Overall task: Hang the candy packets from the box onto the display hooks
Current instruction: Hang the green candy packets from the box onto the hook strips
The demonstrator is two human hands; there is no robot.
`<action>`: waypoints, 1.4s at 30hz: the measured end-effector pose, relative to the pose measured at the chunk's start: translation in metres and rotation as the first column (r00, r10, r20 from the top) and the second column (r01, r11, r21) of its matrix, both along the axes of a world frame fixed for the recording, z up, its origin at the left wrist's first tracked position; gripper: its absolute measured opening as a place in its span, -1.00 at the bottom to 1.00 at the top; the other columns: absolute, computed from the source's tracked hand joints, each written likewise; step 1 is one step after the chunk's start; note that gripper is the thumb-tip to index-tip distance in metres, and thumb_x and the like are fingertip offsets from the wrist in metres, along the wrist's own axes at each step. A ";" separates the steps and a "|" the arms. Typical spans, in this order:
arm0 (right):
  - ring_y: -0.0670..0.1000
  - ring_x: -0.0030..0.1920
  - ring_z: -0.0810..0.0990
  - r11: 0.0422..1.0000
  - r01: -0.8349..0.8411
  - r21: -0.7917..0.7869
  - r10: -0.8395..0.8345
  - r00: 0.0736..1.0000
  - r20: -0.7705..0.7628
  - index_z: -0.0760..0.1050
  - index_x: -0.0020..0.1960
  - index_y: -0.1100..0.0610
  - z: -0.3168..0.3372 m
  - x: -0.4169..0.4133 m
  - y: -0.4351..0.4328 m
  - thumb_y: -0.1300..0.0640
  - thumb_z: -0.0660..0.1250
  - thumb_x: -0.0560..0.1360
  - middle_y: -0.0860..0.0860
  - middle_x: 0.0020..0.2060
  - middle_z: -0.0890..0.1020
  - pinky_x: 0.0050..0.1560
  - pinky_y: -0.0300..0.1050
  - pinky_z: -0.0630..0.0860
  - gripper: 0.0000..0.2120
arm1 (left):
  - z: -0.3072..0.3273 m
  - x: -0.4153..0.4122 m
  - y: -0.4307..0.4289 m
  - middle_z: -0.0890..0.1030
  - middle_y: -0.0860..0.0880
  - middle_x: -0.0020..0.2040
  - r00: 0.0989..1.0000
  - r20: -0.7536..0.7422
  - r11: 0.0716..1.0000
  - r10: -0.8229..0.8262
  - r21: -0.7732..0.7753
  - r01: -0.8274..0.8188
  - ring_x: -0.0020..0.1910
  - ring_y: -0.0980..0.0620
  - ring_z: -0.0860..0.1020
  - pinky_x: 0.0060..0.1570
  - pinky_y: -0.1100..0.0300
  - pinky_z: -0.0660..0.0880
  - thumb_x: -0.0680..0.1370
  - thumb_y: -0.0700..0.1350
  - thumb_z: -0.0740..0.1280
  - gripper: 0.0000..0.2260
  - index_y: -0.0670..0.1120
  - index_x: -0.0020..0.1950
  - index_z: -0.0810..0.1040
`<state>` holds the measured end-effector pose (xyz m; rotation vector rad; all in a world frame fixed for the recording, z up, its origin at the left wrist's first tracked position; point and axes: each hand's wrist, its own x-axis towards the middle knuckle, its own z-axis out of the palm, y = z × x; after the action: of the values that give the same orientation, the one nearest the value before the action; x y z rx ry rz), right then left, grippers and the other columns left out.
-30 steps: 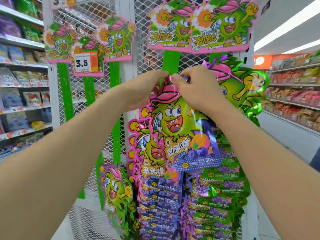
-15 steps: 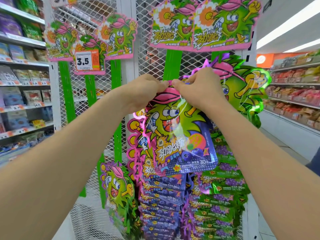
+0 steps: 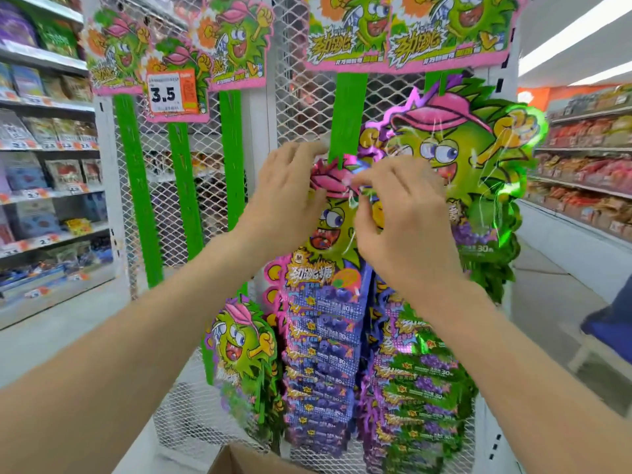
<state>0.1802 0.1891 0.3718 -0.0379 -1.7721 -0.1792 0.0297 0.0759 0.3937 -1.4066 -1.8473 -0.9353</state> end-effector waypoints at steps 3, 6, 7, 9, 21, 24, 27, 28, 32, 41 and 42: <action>0.06 -0.16 0.60 0.952 -0.220 -0.214 0.270 0.930 0.248 0.62 -0.04 0.11 -0.056 0.016 -0.018 0.21 0.39 0.49 -0.02 -0.23 0.61 -0.06 0.07 0.56 -0.93 | -0.060 0.011 -0.017 0.55 -0.02 0.16 0.998 -0.056 0.999 -0.043 0.014 0.044 0.21 -0.08 0.50 0.24 0.02 0.44 0.57 -0.12 0.32 -0.76 -0.05 0.24 0.55; 0.05 -0.29 0.58 0.898 0.027 -0.439 0.334 0.607 0.721 0.52 -0.15 -0.02 -0.126 0.023 -0.026 -0.02 0.29 0.50 -0.08 -0.35 0.56 -0.17 0.07 0.62 -0.89 | -0.140 0.020 -0.038 0.58 0.09 -0.12 0.997 0.034 0.957 -0.066 -0.280 0.073 -0.08 -0.01 0.56 -0.06 0.01 0.50 0.55 -0.05 0.29 -0.91 0.01 0.02 0.56; 0.09 -0.24 0.61 0.913 0.121 -0.390 0.305 0.430 0.850 0.51 -0.14 -0.01 -0.151 0.022 -0.026 -0.08 0.26 0.50 -0.06 -0.31 0.58 -0.16 0.08 0.63 -0.84 | -0.171 0.022 -0.045 0.59 0.11 -0.18 0.993 0.113 0.907 -0.042 -0.413 0.086 -0.14 0.01 0.57 -0.15 0.08 0.48 0.55 -0.06 0.32 -0.94 0.03 -0.01 0.58; 0.19 -0.09 0.64 0.943 0.209 -0.260 0.242 0.108 0.964 0.55 -0.05 0.03 -0.208 0.023 -0.029 -0.13 0.24 0.49 0.03 -0.18 0.61 -0.11 0.09 0.63 -0.75 | -0.238 0.026 -0.054 0.63 0.09 -0.20 0.969 0.242 0.751 0.040 -0.647 0.130 -0.14 0.00 0.62 -0.22 0.17 0.39 0.55 -0.06 0.38 -0.94 0.02 0.00 0.62; 0.26 0.08 0.71 0.969 0.233 -0.084 0.168 -0.368 0.914 0.61 0.15 0.26 -0.358 0.024 -0.039 0.20 0.32 0.59 0.27 0.10 0.67 -0.12 -0.02 0.54 -0.80 | -0.525 0.077 -0.096 0.54 -0.07 0.47 0.756 0.473 -0.061 0.452 -0.829 0.556 0.44 -0.12 0.50 0.41 0.09 0.41 0.43 0.41 0.48 -0.19 -0.07 0.51 0.49; 0.22 -0.07 0.67 0.982 0.187 -0.038 0.122 -0.464 0.877 0.56 0.02 0.25 -0.367 0.025 -0.033 0.27 0.33 0.57 0.24 0.06 0.65 -0.20 -0.04 0.44 -0.93 | -0.530 0.076 -0.102 0.39 0.09 0.59 0.680 0.482 -0.165 0.553 -0.736 0.657 0.54 -0.06 0.41 0.50 0.06 0.35 0.32 0.57 0.45 -0.02 0.15 0.63 0.32; 0.10 -0.36 0.48 0.982 0.182 -0.060 0.140 -0.469 0.872 0.34 -0.21 0.17 -0.382 0.022 -0.031 0.24 0.32 0.59 0.16 -0.14 0.54 -0.40 -0.10 0.37 -0.76 | -0.519 0.073 -0.093 0.40 0.08 0.57 0.807 0.382 -0.336 0.450 -0.765 0.550 0.50 -0.09 0.43 0.40 0.08 0.41 0.42 0.32 0.57 -0.13 0.17 0.65 0.29; 0.10 -0.35 0.48 0.982 0.179 -0.066 0.142 -0.456 0.878 0.35 -0.19 0.15 -0.385 0.020 -0.032 0.23 0.31 0.60 0.13 -0.16 0.50 -0.39 -0.10 0.39 -0.78 | -0.515 0.072 -0.090 0.43 0.05 0.55 0.807 0.387 -0.343 0.446 -0.759 0.554 0.46 -0.09 0.46 0.36 0.07 0.46 0.47 0.16 0.59 -0.20 0.13 0.64 0.32; 0.14 -0.29 0.50 0.965 0.224 -0.139 0.222 -0.407 0.886 0.32 -0.22 0.12 -0.385 0.018 -0.032 0.17 0.29 0.61 0.08 -0.23 0.41 -0.31 -0.04 0.44 -0.74 | -0.510 0.057 -0.092 0.59 0.06 0.33 0.759 0.472 -0.267 0.449 -0.740 0.618 0.20 -0.04 0.62 0.09 0.08 0.60 0.52 -0.09 0.52 -0.50 0.14 0.45 0.57; 0.10 -0.38 0.59 0.710 0.354 -0.609 0.703 -0.292 0.649 0.48 -0.18 0.27 -0.369 0.009 -0.042 0.01 0.50 0.56 0.10 -0.41 0.54 -0.33 0.03 0.56 -0.64 | -0.393 0.022 -0.104 0.74 0.03 -0.25 0.475 0.843 0.558 0.252 -0.528 0.640 -0.27 0.13 0.62 -0.16 0.15 0.59 0.43 -0.04 0.67 -0.80 -0.11 -0.08 0.77; 0.15 -0.32 0.69 0.654 0.380 -0.654 0.752 -0.236 0.615 0.49 -0.14 0.30 -0.367 0.007 -0.040 0.08 0.47 0.59 0.10 -0.40 0.55 -0.28 0.16 0.66 -0.69 | -0.382 0.020 -0.106 0.70 -0.01 -0.31 0.498 0.839 0.640 0.221 -0.510 0.575 -0.31 0.13 0.56 -0.22 0.17 0.52 0.41 0.01 0.67 -0.76 -0.12 -0.11 0.75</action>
<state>0.1874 0.1491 0.0052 -0.1380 -3.4292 1.3567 0.0499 -0.0305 0.0114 -1.8469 -3.2061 -1.1699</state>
